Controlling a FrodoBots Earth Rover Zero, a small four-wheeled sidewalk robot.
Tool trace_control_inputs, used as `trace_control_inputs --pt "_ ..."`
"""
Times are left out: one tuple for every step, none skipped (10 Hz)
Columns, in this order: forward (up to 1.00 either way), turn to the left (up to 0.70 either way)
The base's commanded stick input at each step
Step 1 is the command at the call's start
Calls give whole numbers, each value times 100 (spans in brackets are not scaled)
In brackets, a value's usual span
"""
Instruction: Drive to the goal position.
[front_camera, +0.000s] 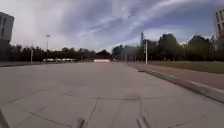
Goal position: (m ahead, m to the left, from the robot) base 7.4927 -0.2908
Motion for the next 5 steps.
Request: trace_control_inputs --pt "100 0" --pt "100 0" --pt "100 0" --pt "100 0" --pt "100 0"
